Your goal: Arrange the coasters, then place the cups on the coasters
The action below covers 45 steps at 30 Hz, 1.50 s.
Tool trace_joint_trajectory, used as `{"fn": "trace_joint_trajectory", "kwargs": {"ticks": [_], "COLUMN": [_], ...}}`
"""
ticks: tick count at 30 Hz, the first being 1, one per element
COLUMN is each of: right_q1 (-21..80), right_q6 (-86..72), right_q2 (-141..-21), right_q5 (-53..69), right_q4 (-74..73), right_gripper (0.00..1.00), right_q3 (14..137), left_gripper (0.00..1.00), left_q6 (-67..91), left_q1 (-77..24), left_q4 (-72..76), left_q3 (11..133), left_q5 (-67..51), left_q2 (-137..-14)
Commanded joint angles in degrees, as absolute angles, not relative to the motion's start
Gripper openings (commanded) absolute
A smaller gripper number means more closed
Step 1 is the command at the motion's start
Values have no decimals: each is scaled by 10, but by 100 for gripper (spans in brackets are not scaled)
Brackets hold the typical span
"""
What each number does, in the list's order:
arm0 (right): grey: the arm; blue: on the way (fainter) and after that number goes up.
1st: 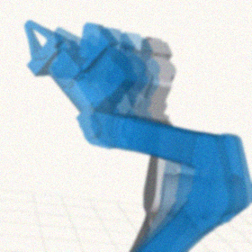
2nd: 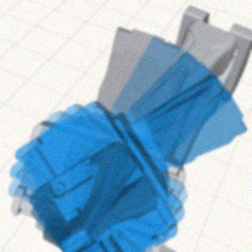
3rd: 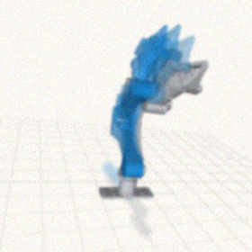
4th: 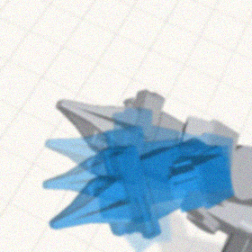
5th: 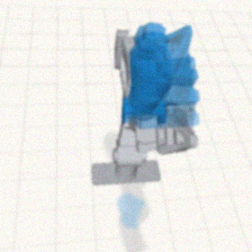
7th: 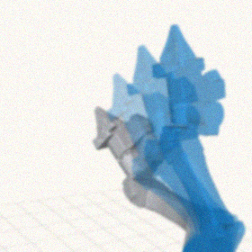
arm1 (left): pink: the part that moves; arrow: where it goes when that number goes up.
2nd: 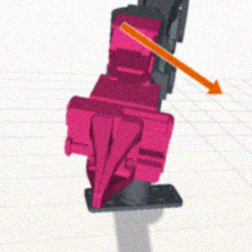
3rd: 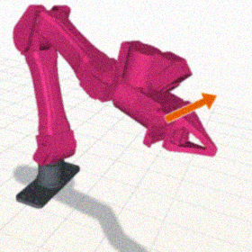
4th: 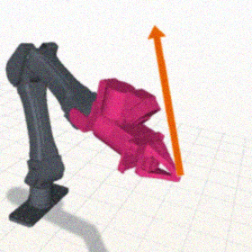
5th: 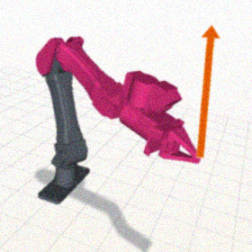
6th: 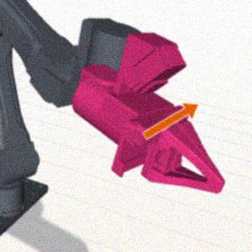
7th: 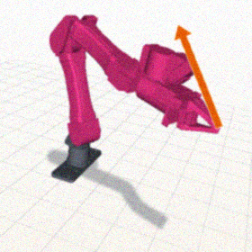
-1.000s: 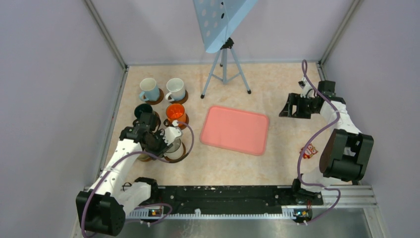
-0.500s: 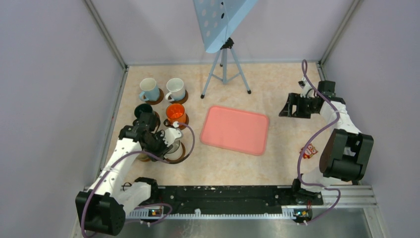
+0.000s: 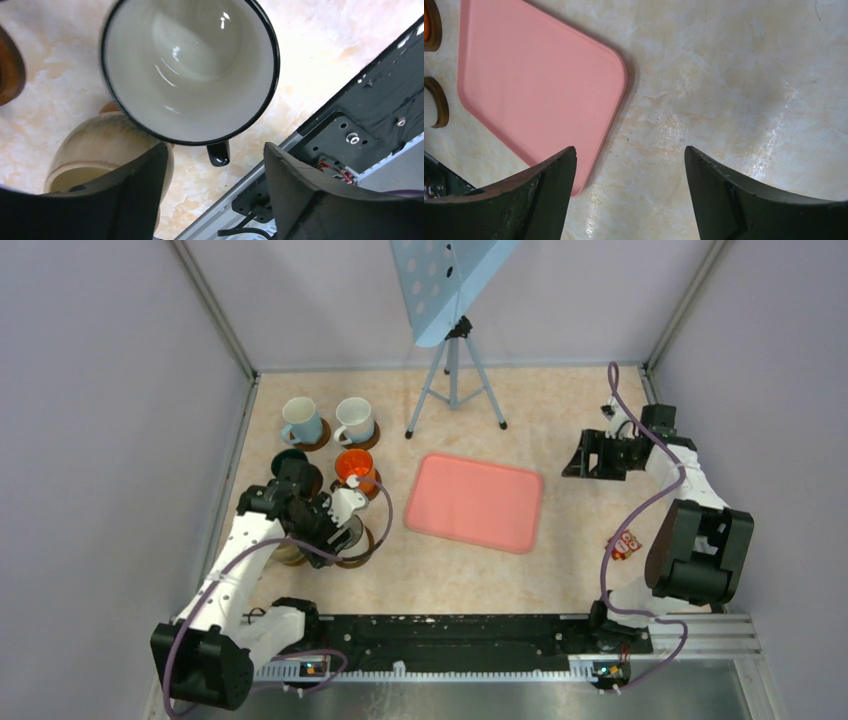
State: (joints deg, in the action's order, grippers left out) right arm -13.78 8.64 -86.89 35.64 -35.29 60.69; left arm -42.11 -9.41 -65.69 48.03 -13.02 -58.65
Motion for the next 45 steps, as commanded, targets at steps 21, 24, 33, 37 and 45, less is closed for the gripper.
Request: {"fn": "trace_joint_trajectory", "kwargs": {"ticks": [21, 24, 33, 37, 45], "right_q1": [114, 153, 207, 213, 222], "right_q6": [359, 368, 370, 358, 364], "right_q2": [-915, -961, -1111, -1147, -1153], "right_q5": [217, 192, 140, 145, 142], "right_q4": [-381, -367, -351, -364, -375], "right_gripper": [75, 74, 60, 53, 31], "right_q3": [710, 748, 858, 888, 851], "left_gripper": [99, 99, 99, 99, 99], "left_q6": [-282, -226, -178, -175, -172], "left_q1": [-92, -92, -74, -58, -54], "left_q4": [-572, -556, -546, -549, -532], "left_q3": [781, 792, 778, 762, 722], "left_q5": [-229, -230, -183, -191, -175], "left_q2": [-687, -688, -650, -632, -618]}}
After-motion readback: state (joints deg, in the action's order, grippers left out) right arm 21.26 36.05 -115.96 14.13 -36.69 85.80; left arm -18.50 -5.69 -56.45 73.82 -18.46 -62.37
